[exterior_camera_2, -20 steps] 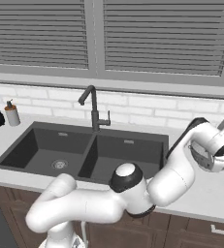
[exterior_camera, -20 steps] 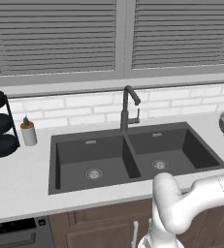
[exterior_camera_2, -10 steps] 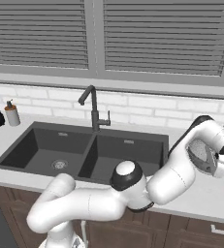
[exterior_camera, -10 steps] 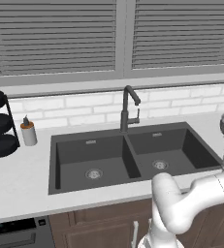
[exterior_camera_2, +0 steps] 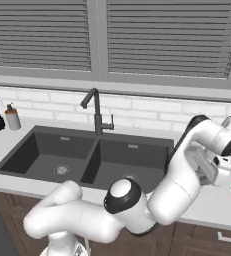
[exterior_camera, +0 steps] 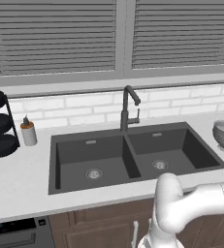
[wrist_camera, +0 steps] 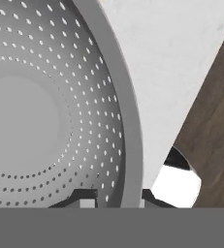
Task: Put the colander in the sink, put the peach in the colander, and turn on the sink faucet and pour water over the colander.
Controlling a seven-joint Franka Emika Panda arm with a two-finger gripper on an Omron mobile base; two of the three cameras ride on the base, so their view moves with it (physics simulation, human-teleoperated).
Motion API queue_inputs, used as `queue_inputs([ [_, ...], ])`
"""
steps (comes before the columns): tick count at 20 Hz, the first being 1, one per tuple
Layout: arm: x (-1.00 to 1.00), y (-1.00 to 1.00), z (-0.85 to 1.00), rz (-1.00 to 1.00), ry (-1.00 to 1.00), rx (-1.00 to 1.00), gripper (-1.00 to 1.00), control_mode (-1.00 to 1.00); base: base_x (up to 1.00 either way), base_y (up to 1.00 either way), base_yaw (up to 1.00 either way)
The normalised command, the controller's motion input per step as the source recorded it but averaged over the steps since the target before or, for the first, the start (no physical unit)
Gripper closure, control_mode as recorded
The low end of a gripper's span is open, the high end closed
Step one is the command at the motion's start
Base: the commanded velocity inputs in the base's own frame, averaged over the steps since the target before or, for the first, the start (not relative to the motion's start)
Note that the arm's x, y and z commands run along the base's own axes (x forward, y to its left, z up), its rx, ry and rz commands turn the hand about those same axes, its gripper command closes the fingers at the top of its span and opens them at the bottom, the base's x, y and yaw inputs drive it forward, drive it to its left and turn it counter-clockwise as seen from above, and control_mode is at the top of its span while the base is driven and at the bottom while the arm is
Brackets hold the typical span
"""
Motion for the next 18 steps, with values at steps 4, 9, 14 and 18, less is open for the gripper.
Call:
queue_inputs([
  [4,-0.48,1.0,0.0,0.19,-0.25,-0.05,1.0,-1.0,0.0,0.0,0.0],
  [9,-0.26,0.99,0.3,0.13,-0.36,-0.01,1.0,-1.0,0.0,0.0,0.0],
  [14,-0.05,0.86,0.65,0.11,-0.1,-0.01,1.0,-1.0,0.0,0.0,0.0],
  [18,-0.07,0.82,0.43,0.18,0.01,-0.08,1.0,-1.0,0.0,0.0,0.0],
])
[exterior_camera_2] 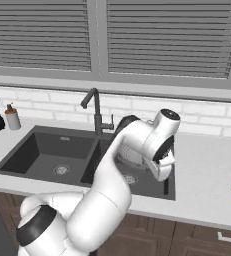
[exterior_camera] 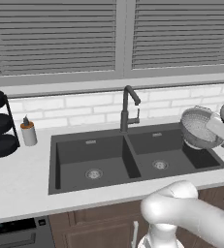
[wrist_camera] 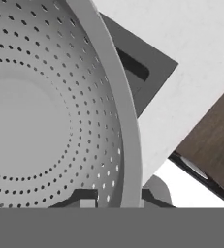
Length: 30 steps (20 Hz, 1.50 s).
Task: Put the colander in the sink, put the peach in the colander, and turn on the sink faucet and pour water over the colander.
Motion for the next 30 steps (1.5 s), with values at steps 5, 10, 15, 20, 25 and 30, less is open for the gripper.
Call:
queue_inputs([
  [5,-0.01,0.61,0.01,0.25,0.07,-0.12,1.0,-1.0,0.0,0.0,0.0],
  [10,0.0,0.22,0.0,0.23,0.0,-0.02,1.0,-1.0,0.0,0.0,0.0],
  [15,0.15,0.02,0.0,0.07,-0.03,0.01,1.0,-1.0,0.0,0.0,0.0],
  [20,0.48,0.01,-0.12,0.0,0.01,0.11,1.0,-1.0,0.0,0.0,0.0],
  [25,0.38,0.0,-0.19,0.07,0.18,0.11,1.0,-1.0,0.0,0.0,0.0],
  [30,0.44,0.0,-0.15,0.19,0.25,0.08,1.0,-1.0,0.0,0.0,0.0],
])
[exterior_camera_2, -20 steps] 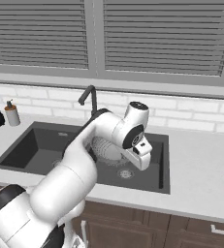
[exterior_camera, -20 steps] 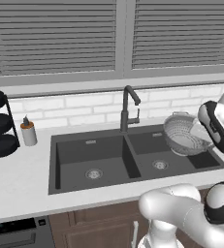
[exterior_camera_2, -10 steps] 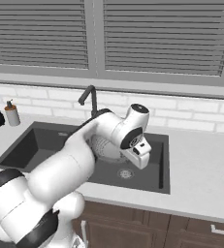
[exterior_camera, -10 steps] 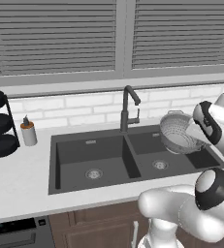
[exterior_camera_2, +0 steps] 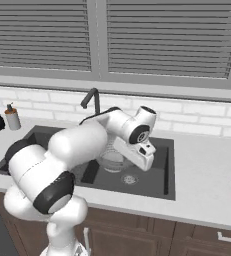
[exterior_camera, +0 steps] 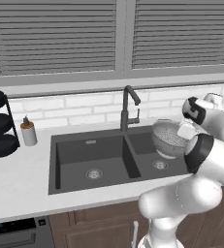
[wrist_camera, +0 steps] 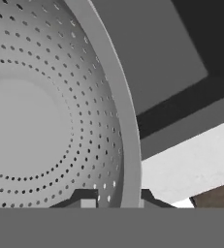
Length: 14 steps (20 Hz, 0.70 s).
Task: Put the colander in the sink, put the peach in the colander, and turn on the sink faucet and pour water over the colander.
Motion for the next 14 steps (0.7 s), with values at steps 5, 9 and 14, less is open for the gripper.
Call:
queue_inputs([
  [5,0.28,-0.01,-0.32,0.27,0.12,0.05,1.0,-1.0,0.0,0.0,0.0],
  [9,0.33,-0.04,-0.33,0.27,0.03,0.04,1.0,-1.0,0.0,0.0,0.0],
  [14,0.3,-0.18,-0.29,0.24,0.0,0.06,1.0,-1.0,0.0,0.0,0.0],
])
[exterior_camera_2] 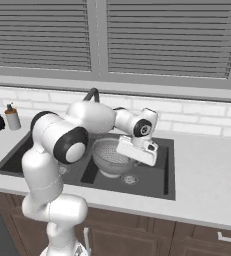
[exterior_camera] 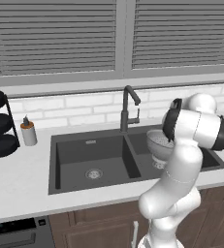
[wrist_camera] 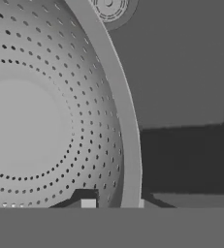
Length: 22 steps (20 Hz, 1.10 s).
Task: Put the colander in the sink, put the peach in the colander, and turn on the sink faucet and pour water over the colander.
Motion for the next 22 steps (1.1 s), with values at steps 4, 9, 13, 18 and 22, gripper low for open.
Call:
queue_inputs([
  [4,0.24,-0.28,-0.2,0.19,-0.03,0.08,1.0,-1.0,0.0,0.0,0.0],
  [9,0.11,-0.11,-0.13,0.09,-0.08,0.12,1.0,-1.0,0.0,0.0,0.0],
  [13,0.01,0.05,-0.11,0.0,-0.09,0.1,1.0,-1.0,0.0,0.0,0.0],
  [18,0.0,0.4,-0.12,-0.05,-0.06,0.01,1.0,-1.0,0.0,0.0,0.0],
  [22,0.0,0.41,-0.05,-0.12,0.0,0.0,1.0,-1.0,0.0,0.0,0.0],
])
